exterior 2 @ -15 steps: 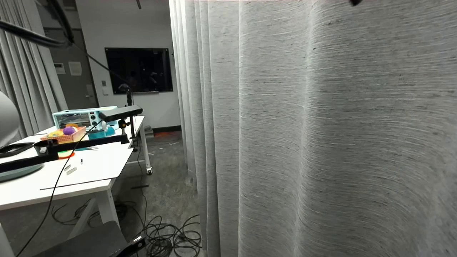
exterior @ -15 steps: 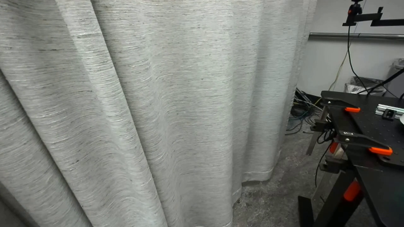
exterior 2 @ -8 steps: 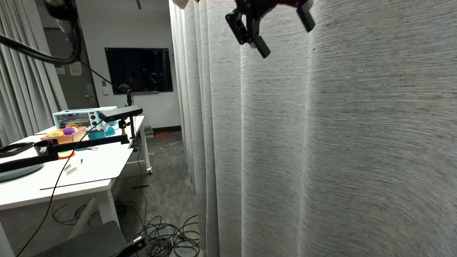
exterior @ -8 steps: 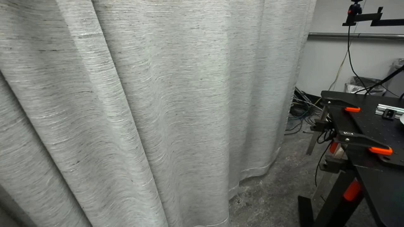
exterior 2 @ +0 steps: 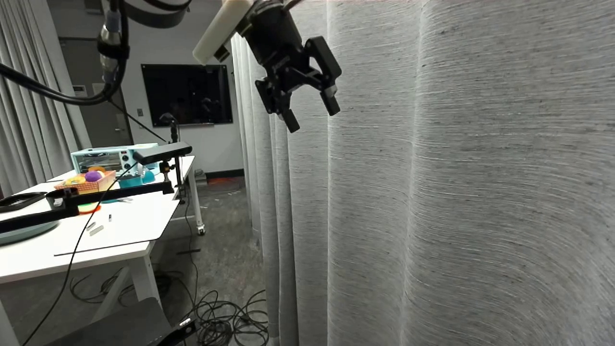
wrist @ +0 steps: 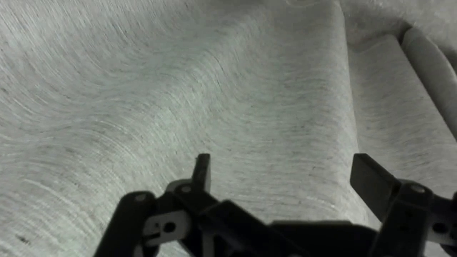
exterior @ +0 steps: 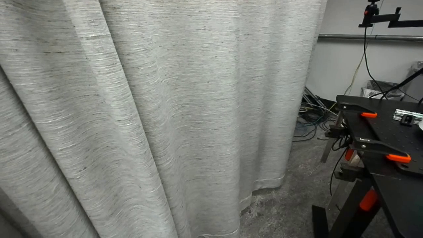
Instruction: Pull the curtain to the right
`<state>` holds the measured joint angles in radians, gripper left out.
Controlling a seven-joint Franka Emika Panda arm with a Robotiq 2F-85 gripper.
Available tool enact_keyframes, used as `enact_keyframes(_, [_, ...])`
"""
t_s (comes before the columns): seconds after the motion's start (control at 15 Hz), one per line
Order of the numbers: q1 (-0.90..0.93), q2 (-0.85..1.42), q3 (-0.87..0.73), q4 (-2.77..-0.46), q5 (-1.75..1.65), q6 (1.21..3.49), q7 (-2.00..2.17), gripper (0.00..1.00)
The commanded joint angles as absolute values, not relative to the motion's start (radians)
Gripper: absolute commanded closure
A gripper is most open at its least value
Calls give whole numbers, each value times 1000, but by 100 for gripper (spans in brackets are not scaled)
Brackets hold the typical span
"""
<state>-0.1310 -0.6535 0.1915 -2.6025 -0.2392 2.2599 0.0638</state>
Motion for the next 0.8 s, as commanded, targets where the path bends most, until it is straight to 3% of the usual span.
enact_keyframes(0.0, [-95,-645,229,-2524,-277,2054,128,0])
enact_keyframes(0.4, [-43,-673,267,-2461,-332,1814,173,0])
enact_keyframes(0.73, [2,-674,239,-2464,-328,1774,173,0])
